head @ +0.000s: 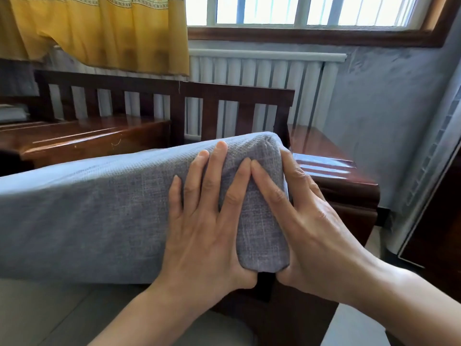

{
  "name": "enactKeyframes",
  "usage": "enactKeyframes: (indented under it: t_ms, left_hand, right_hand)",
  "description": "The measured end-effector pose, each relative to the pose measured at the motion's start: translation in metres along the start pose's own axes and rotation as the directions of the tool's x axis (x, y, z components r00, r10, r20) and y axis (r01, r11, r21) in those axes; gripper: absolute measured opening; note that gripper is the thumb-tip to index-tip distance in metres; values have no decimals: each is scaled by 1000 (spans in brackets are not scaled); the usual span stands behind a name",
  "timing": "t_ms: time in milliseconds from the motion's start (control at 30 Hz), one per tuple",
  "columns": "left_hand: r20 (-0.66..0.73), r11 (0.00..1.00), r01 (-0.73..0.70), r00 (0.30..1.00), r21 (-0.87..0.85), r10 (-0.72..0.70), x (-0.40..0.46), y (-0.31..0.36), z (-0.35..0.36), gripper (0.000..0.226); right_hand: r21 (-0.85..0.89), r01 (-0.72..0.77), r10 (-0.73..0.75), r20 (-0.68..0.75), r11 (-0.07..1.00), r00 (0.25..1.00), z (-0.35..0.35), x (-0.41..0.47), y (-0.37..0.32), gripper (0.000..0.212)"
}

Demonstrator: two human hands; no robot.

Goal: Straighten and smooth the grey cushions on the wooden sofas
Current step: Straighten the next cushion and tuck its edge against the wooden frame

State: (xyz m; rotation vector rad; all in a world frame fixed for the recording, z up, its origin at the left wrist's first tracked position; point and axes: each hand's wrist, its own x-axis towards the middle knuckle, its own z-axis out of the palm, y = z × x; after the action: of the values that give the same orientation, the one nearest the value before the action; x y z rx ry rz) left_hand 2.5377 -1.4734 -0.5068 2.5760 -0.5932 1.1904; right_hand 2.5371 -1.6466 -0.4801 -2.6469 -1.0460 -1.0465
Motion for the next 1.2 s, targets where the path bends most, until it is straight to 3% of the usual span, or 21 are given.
enactKeyframes:
  t_ms: [233,433,567,700,800,933,1200]
  left_hand:
    - [41,999,44,998,-31,-42,54,-3,-19,135]
    - [-2,963,262,965,-68,-263,125,-25,-62,123]
    - [105,857,515,854,-25,-510,157,-60,-84,130]
    - [236,773,635,749,12,-619,193,-103,-97,143]
    - [237,769,636,758,-65,-607,213,-125,-99,149]
    - [138,780,599,801,-183,-583,209,-146,-99,137]
    - [103,775,611,791,-161,-603,216,-165,-109,151]
  right_hand:
    - [49,-5,3,52,999,999,-37,52,22,99]
    - [55,105,-112,153,993,982,-80,158,37,103]
    - [227,147,-232,416,963,879,-83,242,28,98]
    - [244,149,-244,426,958,871,-60,306,23,85]
    - [267,178,-275,387,947,880,-55,338,27,85]
    - [306,208,-315,362,929,877,-47,357,28,99]
    - [385,210,-364,385,899,848,-40,385,28,106]
